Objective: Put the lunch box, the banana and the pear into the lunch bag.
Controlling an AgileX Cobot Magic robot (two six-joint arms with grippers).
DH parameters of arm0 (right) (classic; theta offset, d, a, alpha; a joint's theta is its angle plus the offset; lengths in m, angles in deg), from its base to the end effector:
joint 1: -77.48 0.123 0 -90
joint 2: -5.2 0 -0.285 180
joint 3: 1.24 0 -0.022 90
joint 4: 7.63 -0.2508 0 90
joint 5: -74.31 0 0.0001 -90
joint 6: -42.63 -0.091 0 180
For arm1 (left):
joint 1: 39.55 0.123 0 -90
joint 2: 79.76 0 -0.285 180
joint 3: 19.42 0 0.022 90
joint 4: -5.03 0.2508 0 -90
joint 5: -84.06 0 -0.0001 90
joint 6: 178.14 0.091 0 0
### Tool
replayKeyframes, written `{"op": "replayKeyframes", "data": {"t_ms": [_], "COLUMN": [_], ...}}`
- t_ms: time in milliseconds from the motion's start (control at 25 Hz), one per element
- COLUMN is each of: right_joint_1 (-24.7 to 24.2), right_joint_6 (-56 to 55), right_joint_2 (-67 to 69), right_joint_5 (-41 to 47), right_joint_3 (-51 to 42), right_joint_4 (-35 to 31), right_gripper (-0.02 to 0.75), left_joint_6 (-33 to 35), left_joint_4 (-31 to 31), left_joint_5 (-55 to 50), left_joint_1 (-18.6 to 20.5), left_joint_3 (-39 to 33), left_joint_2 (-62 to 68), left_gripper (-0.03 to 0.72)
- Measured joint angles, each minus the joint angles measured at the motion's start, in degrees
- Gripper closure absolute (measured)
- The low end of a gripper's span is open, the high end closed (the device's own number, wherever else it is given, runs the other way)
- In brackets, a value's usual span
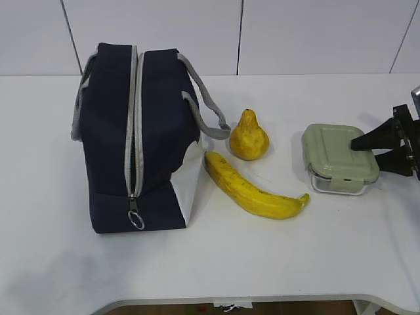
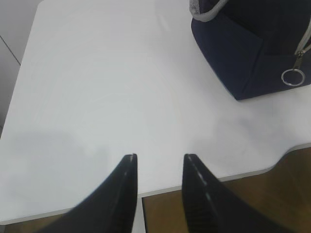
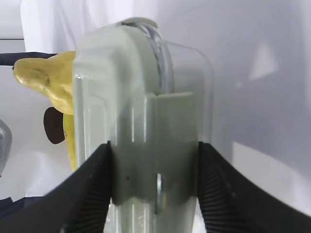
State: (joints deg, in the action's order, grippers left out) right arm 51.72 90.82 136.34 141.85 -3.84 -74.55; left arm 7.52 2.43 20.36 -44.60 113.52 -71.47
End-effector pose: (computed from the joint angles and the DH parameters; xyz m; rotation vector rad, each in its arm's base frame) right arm 0.3814 -0.0981 0.1323 0.3893 2.4723 1.3228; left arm -0.0090 -0.0029 0.2806 0.1978 2.0679 -0.0480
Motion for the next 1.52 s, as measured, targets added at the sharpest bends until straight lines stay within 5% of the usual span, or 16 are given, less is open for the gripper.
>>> {"op": "replayKeyframes", "data": {"t_ms": [480,880,1160,1520], "right_joint_1": [0.0,0.6,6.2,15.4], "right_joint_6": [-8.0,-14.7,-16.8,-17.6], "right_joint_2": [-5.7,-17.0,-22.6,-23.5], "right_joint_5": [-1.8,-1.2,-0.3,0.1], "right_joint_3": [0.0,0.0,0.0,2.3], "right_joint_4": [2.8,3.0,3.1,-1.4], "right_gripper": [0.351,0.352,0.353,0.353], "left_joint_6": [0.0,0.0,0.0,0.3], "left_joint_4": [-0.4,-6.8,-17.8,-26.7], "left_joint_5": [0.0,-0.2,4.8,8.9], "left_joint_1": [0.0,0.0,0.0,0.0], "left_joint_3": [0.0,4.7,9.4,17.0], "left_joint_2": [0.0,6.6,20.1,40.9], "left_gripper": [0.448,0.448,0.434,0.313]}}
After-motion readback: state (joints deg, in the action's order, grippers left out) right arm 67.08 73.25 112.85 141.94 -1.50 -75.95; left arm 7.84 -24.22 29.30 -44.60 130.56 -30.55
